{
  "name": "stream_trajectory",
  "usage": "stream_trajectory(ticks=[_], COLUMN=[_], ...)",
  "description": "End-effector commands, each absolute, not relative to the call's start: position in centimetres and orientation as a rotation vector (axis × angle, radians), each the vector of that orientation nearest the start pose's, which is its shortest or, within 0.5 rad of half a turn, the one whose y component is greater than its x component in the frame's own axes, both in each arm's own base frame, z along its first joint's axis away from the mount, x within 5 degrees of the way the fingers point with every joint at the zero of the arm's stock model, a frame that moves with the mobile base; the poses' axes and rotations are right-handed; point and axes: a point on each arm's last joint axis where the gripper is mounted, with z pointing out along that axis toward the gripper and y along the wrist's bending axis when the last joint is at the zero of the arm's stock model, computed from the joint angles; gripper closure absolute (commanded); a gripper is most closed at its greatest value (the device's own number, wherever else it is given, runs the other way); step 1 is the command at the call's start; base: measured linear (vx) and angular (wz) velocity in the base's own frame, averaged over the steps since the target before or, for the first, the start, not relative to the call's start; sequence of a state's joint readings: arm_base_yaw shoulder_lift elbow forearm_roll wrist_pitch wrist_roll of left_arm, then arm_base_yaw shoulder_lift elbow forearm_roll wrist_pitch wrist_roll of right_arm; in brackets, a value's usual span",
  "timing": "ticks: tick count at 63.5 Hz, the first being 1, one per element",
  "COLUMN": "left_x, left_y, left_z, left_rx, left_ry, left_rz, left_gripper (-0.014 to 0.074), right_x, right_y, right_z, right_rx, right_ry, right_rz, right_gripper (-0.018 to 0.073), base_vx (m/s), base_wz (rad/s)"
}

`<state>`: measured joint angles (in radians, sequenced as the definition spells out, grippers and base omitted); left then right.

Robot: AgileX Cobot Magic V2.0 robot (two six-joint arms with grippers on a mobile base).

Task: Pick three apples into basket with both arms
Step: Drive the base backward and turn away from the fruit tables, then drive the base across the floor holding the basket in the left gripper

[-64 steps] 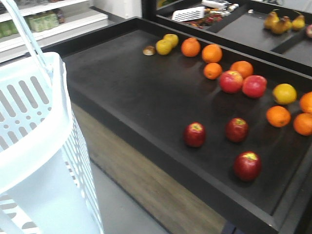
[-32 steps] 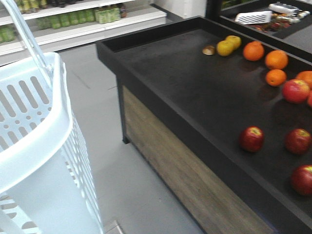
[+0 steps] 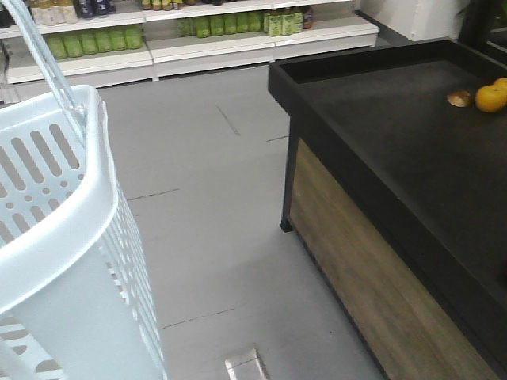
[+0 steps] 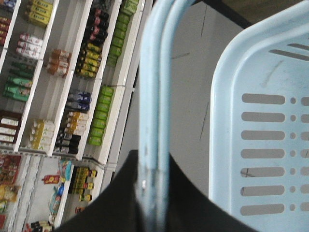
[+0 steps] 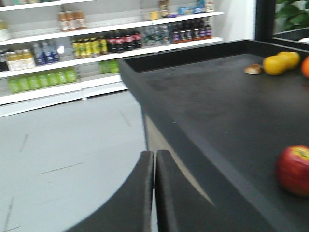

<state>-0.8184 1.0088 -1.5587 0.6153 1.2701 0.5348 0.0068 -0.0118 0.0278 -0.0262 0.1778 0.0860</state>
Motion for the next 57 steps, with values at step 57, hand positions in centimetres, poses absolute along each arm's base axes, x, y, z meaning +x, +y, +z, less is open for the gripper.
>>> stream_trajectory(ticks=[57], left_x=[12.70], left_y=[-6.20], left_z=[52.25], left_rx=[1.139], left_ry=[1.612], left_rz=[0.575], left_gripper=[0.0603], right_x=[5.63], right_y=[-0.02], right_z=[19.11], right_rx=[0.039], right_ry=[1.603], right_rz=[0.037], right_gripper=[0.0568], base_vx=[0.05], base_wz=[0.38])
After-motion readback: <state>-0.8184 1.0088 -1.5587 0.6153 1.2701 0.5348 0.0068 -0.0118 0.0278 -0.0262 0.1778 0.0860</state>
